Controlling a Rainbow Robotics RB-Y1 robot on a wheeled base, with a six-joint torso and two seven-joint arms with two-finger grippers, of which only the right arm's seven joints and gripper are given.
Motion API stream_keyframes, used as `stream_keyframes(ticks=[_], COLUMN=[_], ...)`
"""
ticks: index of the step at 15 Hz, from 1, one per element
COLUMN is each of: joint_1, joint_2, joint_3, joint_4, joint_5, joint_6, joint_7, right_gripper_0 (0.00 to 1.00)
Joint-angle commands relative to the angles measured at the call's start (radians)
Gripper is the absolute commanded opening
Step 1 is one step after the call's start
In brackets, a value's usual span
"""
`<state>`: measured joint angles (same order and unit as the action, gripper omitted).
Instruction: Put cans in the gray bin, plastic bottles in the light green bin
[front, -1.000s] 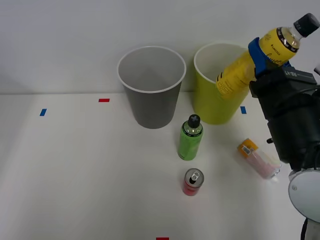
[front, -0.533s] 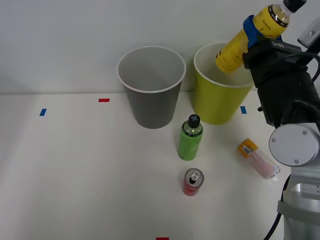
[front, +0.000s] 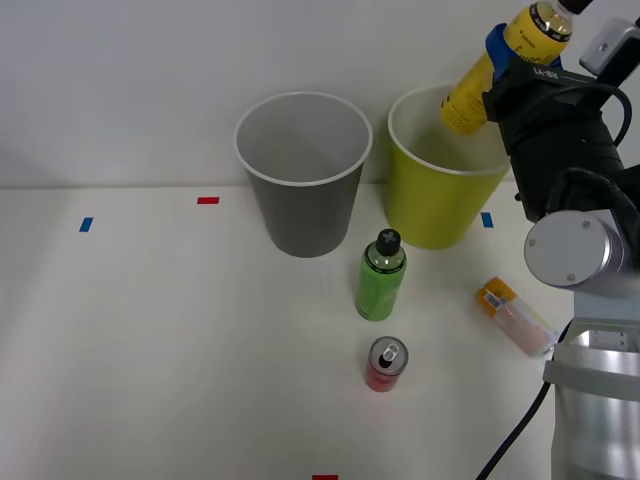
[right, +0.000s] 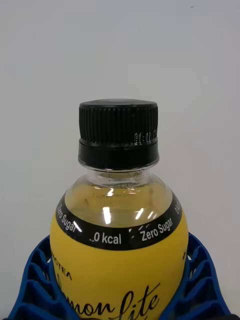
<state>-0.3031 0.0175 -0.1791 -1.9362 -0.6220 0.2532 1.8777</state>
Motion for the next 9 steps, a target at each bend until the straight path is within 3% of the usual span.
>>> stream_keyframes(ticks=[1,9], joint_1=[0.012,-0.018], joint_2=[0.000,0.000], joint_3=[0.027,0.021], joint_4=[0.000,0.036], joint_5=[0.073,0.099], joint_6=[0.003,0.026], joint_7=[0.011,0.017], right_gripper_0=[0.07,0.06])
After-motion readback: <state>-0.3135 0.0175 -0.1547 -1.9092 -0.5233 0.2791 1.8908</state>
